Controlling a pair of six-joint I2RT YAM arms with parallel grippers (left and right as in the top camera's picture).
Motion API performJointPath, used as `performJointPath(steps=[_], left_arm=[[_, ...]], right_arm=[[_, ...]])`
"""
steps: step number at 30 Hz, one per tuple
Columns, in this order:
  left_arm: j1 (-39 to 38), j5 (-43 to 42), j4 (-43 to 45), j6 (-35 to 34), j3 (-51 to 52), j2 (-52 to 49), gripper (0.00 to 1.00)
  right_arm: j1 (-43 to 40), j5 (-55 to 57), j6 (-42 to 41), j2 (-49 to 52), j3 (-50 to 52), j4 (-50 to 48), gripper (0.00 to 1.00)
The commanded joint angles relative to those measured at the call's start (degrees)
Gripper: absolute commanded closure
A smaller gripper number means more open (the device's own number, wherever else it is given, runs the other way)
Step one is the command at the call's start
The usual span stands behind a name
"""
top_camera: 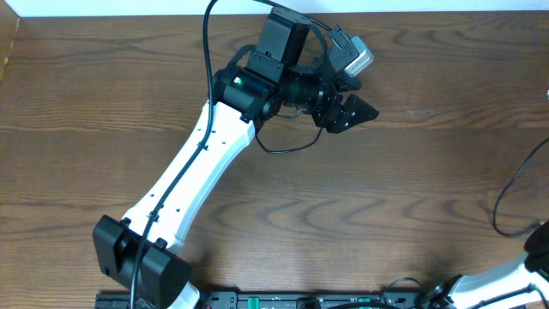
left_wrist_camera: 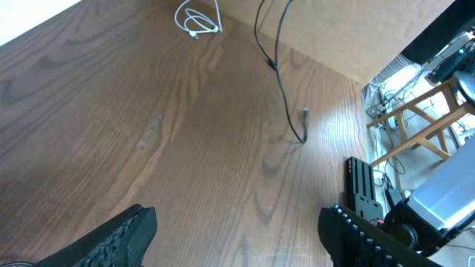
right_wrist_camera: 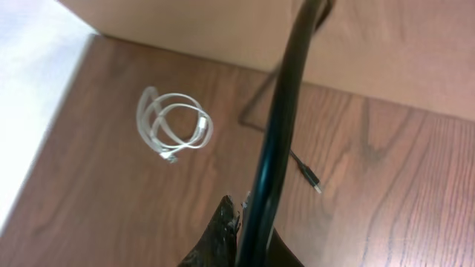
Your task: Untangle cables
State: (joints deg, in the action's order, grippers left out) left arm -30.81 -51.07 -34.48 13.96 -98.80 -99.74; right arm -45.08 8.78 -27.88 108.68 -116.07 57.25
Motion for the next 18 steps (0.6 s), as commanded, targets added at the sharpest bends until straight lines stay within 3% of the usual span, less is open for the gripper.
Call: performJointPath(steps=[1, 5, 6, 7, 8, 9, 11, 13, 18], left_arm=[[0.2, 0.4, 0.0, 0.4, 0.4, 1.3, 0.25], [0.2, 1.0, 0.0, 0.4, 0.4, 1.3, 0.25], [0.2, 1.2, 0.0, 0.4, 0.4, 1.3, 0.25], [0.2, 1.5, 0.0, 0.4, 0.4, 1.3, 0.25], [0.2, 1.6, 0.0, 0.4, 0.4, 1.3, 0.25], [0.2, 1.6, 0.0, 0.4, 0.4, 1.3, 0.25], [0.2, 1.6, 0.0, 0.4, 0.4, 1.3, 0.25], [0.2, 1.6, 0.0, 0.4, 0.4, 1.3, 0.25], [0.2, 1.7, 0.0, 0.4, 0.4, 1.3, 0.25]], right_arm=[[-0.8, -0.6, -0.8, 4.6, 0.0, 0.0, 0.99], [-1.2, -2.1, 0.1, 9.2, 0.0, 0.6, 0.99], [-1.1, -4.6, 2.8, 10.0, 0.0, 0.6, 0.91], [-1.0, -7.2, 5.9, 10.7, 0.0, 0.3, 0.78], [-0.9, -9.7, 8.5, 11.3, 0.0, -0.1, 0.51], [-0.8, -11.0, 9.5, 11.5, 0.0, -0.1, 0.32], [-0.6, -11.1, 9.5, 11.4, 0.0, 0.0, 0.08], [-0.6, -11.6, 9.5, 11.0, -0.1, 0.0, 0.01], [-0.7, -15.3, 9.5, 9.3, -0.6, 0.0, 0.01]])
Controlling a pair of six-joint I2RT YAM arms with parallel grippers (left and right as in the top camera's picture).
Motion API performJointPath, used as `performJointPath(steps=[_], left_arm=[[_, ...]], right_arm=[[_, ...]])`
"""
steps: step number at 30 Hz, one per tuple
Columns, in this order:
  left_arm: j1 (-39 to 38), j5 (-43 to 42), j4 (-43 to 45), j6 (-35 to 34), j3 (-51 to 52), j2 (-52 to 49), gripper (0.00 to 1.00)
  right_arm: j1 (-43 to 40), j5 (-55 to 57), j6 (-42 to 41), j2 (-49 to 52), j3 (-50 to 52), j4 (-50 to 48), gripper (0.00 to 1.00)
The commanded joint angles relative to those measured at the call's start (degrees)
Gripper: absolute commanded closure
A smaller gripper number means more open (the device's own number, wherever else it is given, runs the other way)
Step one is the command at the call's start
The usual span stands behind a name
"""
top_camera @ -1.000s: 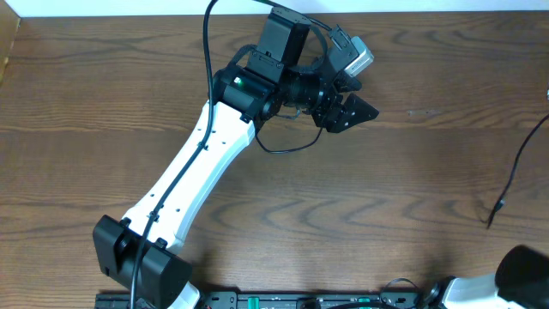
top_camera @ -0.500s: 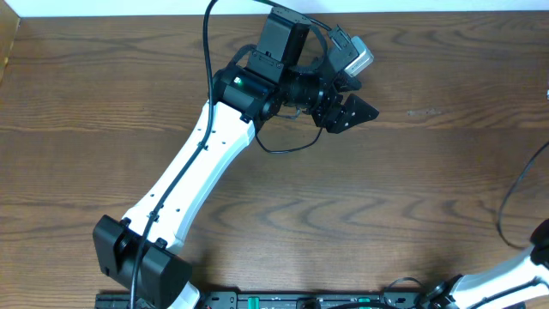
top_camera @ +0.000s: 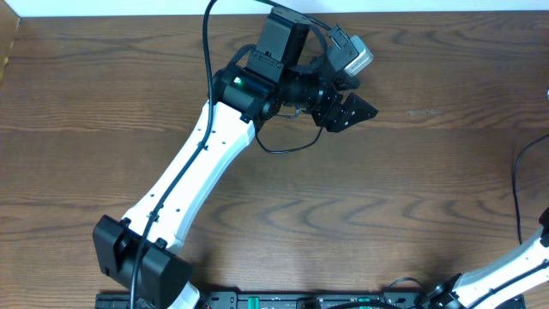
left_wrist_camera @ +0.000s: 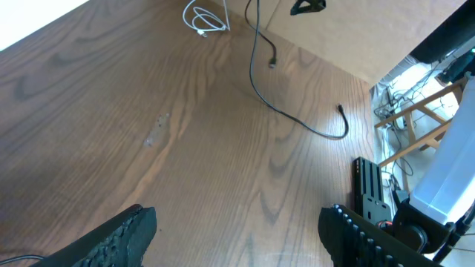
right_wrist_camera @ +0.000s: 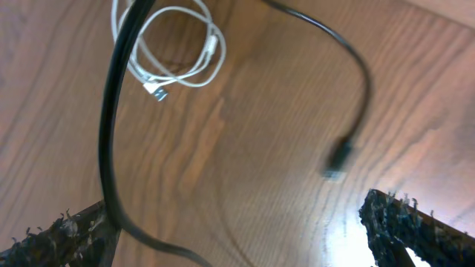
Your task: Untangle cables
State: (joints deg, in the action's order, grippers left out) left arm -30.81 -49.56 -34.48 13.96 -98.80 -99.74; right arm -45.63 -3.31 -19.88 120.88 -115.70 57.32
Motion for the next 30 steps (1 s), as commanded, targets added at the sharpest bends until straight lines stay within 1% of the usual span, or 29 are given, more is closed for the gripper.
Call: performJointPath(steps=[1, 9, 13, 16, 19, 21, 23, 27, 30], left_arm=[[0.2, 0.2, 0.0, 0.4, 0.4, 1.3, 0.25], [0.2, 1.2, 0.0, 0.4, 0.4, 1.3, 0.25], [0.2, 3.0, 0.0, 0.4, 0.4, 1.3, 0.25], [0.2, 7.1, 0.0, -0.4, 0.4, 1.3, 0.25], [0.7, 17.4, -0.1, -7.3, 0.4, 1.3, 0.25], [1.8, 25.9, -1.0, -13.7, 0.4, 1.3, 0.25], [3.5, 32.6, -2.6, -19.3, 0.4, 1.3, 0.25], [8.5, 40.9, -7.3, -27.6, 0.4, 1.3, 0.25], [12.5, 43.7, -9.2, -29.2, 0.4, 1.3, 0.25]], right_arm=[[-0.1, -3.3, 1.5, -3.3, -1.1, -0.1, 0.01], [0.0, -3.1, -0.8, -7.3, -2.5, 0.0, 0.01], [0.0, -1.0, -5.7, -9.0, -2.5, 1.4, 0.01], [0.7, -9.3, -5.0, -9.4, -2.5, 1.6, 0.01], [3.1, -19.3, 0.3, -9.2, -2.4, 1.7, 0.01], [6.1, -23.0, 4.0, -9.2, -2.2, 1.8, 0.01], [9.6, -24.7, 7.6, -9.2, -1.7, 2.0, 0.03], [18.6, -24.9, 13.1, -9.2, 0.5, 0.6, 0.02], [25.9, -24.9, 15.4, -8.6, 3.4, -3.0, 0.01]])
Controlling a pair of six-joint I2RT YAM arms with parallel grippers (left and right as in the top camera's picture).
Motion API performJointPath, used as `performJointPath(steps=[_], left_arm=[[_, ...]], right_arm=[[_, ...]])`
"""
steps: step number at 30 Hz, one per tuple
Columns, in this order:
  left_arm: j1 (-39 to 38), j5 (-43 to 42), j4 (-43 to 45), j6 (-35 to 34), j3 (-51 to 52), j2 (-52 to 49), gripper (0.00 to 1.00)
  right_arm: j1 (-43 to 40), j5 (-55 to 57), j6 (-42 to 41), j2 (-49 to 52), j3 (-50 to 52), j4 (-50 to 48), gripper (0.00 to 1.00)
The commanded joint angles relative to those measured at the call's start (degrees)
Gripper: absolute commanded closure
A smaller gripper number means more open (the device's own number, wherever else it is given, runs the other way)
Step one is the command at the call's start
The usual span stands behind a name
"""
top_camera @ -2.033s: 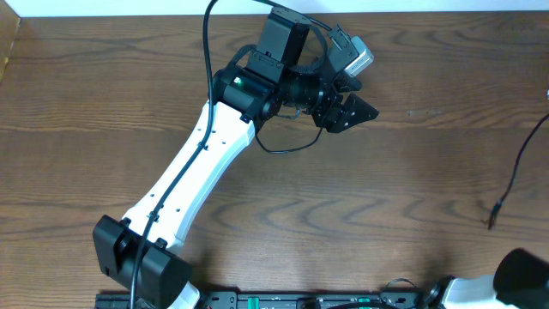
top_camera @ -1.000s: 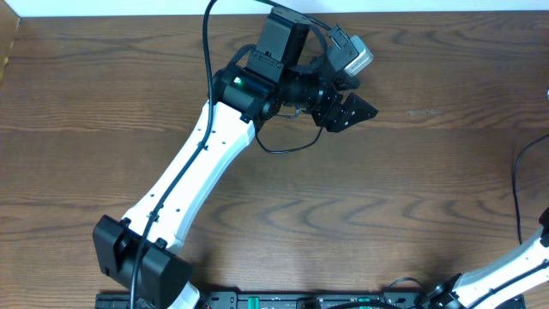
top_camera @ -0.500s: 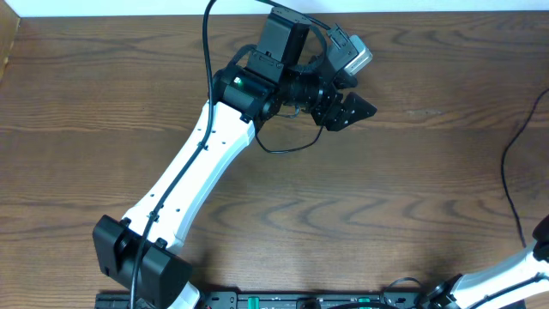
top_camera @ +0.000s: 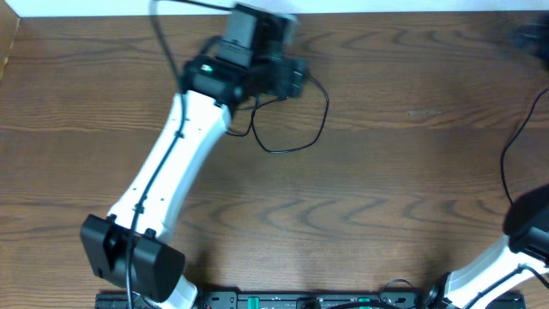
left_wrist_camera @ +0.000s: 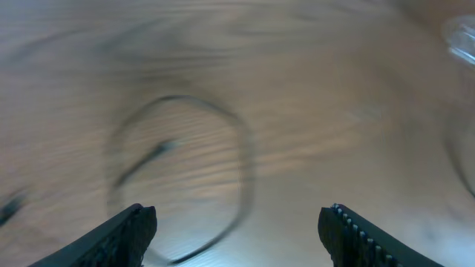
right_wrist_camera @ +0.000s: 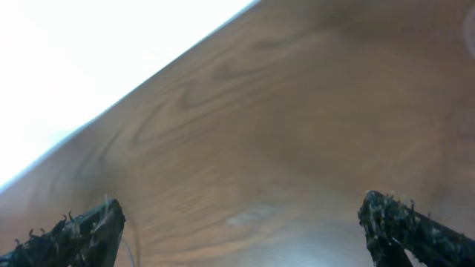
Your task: Untangle cables
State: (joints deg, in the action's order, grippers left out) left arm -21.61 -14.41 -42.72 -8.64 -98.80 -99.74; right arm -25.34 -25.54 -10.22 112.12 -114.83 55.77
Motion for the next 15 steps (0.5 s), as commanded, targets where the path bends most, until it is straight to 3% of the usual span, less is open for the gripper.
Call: performJointPath(steps=[1, 8, 15], left_arm=[[4.7, 8.5, -1.4, -6.7, 0.4, 1.3, 0.25], [12.5, 8.5, -4.8, -8.2, 0.4, 1.3, 0.25], [14.8, 8.6, -6.4, -8.2, 0.4, 1.3, 0.24]], right_arm=[[7.9, -2.6, 6.0, 0.7, 3.3, -2.7, 0.01], [21.7, -3.5, 7.7, 7.9, 5.5, -10.3, 0.06], [31.2, -5.5, 10.8, 16.9, 5.5, -15.8, 0.13]])
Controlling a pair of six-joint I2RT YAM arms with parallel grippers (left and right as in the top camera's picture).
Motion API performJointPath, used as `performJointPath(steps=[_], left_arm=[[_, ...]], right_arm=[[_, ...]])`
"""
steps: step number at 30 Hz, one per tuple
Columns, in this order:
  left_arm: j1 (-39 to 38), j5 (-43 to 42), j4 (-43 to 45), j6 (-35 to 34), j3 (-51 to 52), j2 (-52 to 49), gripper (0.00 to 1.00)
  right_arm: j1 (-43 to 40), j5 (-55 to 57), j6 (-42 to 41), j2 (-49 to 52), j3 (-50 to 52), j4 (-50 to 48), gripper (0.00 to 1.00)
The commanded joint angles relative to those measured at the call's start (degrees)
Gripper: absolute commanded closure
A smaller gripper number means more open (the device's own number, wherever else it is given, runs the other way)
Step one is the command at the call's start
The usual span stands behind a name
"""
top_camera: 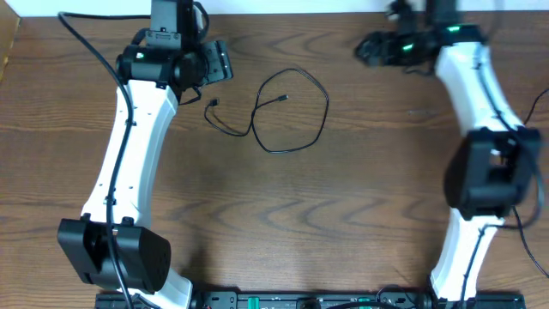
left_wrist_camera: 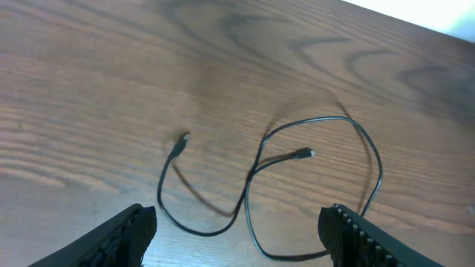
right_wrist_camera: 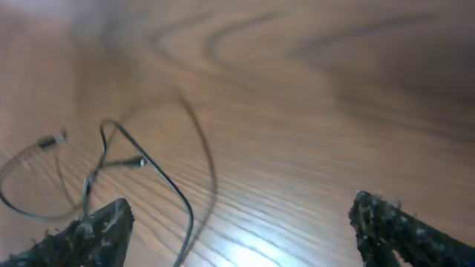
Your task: Untangle cables
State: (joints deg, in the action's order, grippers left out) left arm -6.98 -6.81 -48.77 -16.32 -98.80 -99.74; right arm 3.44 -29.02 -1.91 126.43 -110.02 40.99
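Note:
A thin black cable (top_camera: 327, 103) lies in a loose crossed loop on the wooden table, both plugs free. In the left wrist view the cable (left_wrist_camera: 252, 178) crosses over itself just ahead of the fingers. My left gripper (top_camera: 216, 63) hovers left of the loop, open, with nothing between its fingers (left_wrist_camera: 126, 237). My right gripper (top_camera: 367, 47) hovers right of the loop near the far edge, open and empty too. In the blurred right wrist view the cable (right_wrist_camera: 152, 172) sits to the left. No other cable can be made out.
The wooden table (top_camera: 343, 215) runs to a white far edge. My right arm (top_camera: 485, 172) stretches up the right side from the near edge. My left arm (top_camera: 129, 163) crosses the left half. A black rail (top_camera: 283, 300) lies along the near edge.
My left gripper has moved left, off the black loop, which now lies fully uncovered. My right gripper, then out of the overhead view at the far right, is now at the far edge right of the loop.
At first my right gripper was shut on a black cable at the table's right, near a coiled white cable, while my left gripper stood open above the loop. Then the right one was open, that cable lying loose. Both grippers now flank the loop, open.

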Motion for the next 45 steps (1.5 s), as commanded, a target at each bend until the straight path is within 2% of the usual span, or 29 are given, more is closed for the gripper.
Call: performJointPath(steps=[1, 2, 4, 11, 14, 16, 17, 18, 20, 21, 28, 31, 33, 39, 45], left_arm=[[0.2, 1.1, -0.4, -0.5, 0.4, 1.3, 0.22], [0.2, 1.3, -0.5, -0.5, 0.4, 1.3, 0.17], [0.2, 1.3, -0.5, -0.5, 0.4, 1.3, 0.01], [0.2, 1.3, -0.5, -0.5, 0.4, 1.3, 0.02], [0.2, 1.3, -0.5, -0.5, 0.4, 1.3, 0.02], [0.2, 1.3, -0.5, -0.5, 0.4, 1.3, 0.02], [0.2, 1.3, -0.5, -0.5, 0.4, 1.3, 0.02], [0.2, 1.3, -0.5, -0.5, 0.4, 1.3, 0.02], [0.2, 1.3, -0.5, -0.5, 0.4, 1.3, 0.02], [0.2, 1.3, -0.5, -0.5, 0.4, 1.3, 0.02], [0.2, 1.3, -0.5, -0.5, 0.4, 1.3, 0.02], [0.2, 1.3, -0.5, -0.5, 0.4, 1.3, 0.02], [0.2, 1.3, -0.5, -0.5, 0.4, 1.3, 0.02], [0.2, 1.3, -0.5, -0.5, 0.4, 1.3, 0.02], [0.2, 1.3, -0.5, -0.5, 0.4, 1.3, 0.02]], right_arm=[[3.3, -2.5, 2.4, 3.7, 0.7, -1.7, 0.14], [4.2, -3.3, 2.4, 4.9, 0.7, -2.4, 0.15], [5.9, -5.0, 2.4, 7.3, 0.7, -3.5, 0.17], [9.7, -7.6, 3.3, 11.7, 0.7, -5.0, 0.22], [10.6, -8.3, 3.3, 12.9, 0.7, -4.5, 0.29], [11.1, -8.7, 3.3, 13.5, 0.7, -4.1, 0.39], [11.3, -8.5, 3.3, 13.9, 0.7, -4.0, 0.49], [11.5, -8.4, 3.3, 14.0, 0.7, -4.1, 0.59], [11.6, -7.8, 3.3, 13.9, 0.7, -4.7, 0.9], [11.6, -7.8, 3.2, 13.7, 0.6, -5.1, 0.99], [8.5, 0.7, -1.5, 7.4, -3.4, -5.4, 0.99], [4.7, 9.4, -8.9, 2.2, -5.4, -5.5, 0.99], [1.2, 14.0, -13.2, -1.6, -5.9, -6.5, 0.99], [-12.0, 22.5, -18.7, -9.8, -5.9, -12.5, 0.99], [-24.2, 27.4, -22.4, -8.9, -5.8, -17.2, 0.99]])
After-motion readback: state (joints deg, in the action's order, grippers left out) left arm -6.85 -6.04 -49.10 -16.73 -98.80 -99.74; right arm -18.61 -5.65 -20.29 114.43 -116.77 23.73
